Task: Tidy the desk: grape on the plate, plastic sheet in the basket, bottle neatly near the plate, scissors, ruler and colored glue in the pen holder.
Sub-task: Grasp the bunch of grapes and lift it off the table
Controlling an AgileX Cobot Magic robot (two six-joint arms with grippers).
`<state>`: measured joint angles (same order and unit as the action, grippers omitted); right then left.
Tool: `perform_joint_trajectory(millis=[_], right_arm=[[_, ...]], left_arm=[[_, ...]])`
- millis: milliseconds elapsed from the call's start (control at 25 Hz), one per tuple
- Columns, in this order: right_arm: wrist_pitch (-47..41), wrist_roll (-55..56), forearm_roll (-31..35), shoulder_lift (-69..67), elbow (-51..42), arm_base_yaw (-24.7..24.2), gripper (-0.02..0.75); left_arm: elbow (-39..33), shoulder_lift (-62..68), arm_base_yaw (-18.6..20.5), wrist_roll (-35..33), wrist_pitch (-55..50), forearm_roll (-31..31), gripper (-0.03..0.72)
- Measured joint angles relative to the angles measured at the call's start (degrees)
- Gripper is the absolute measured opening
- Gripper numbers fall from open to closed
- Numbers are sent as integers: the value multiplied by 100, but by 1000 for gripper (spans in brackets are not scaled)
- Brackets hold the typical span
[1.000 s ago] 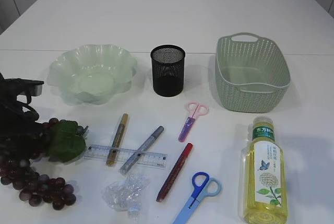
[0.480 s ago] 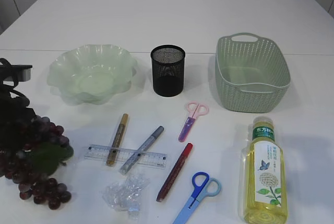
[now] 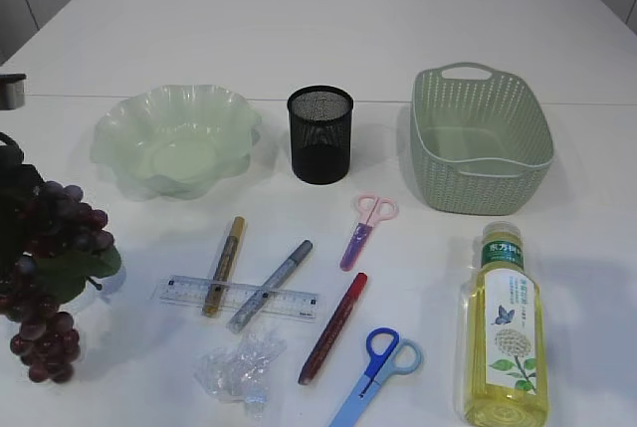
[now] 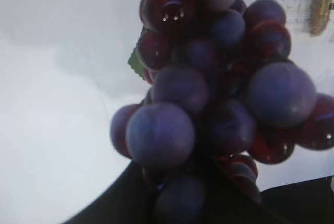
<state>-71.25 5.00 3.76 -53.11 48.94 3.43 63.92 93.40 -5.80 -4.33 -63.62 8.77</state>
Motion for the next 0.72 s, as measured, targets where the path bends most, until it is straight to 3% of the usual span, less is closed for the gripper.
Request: perform_joint_trajectory(millis=[360, 720], right_arm=[[0, 0, 0, 0, 0, 0, 490], [0, 0, -11, 0, 0, 0, 490]], left_arm=[[81, -591, 0, 0, -187, 107, 111], [1151, -683, 0, 9, -86, 202, 111]])
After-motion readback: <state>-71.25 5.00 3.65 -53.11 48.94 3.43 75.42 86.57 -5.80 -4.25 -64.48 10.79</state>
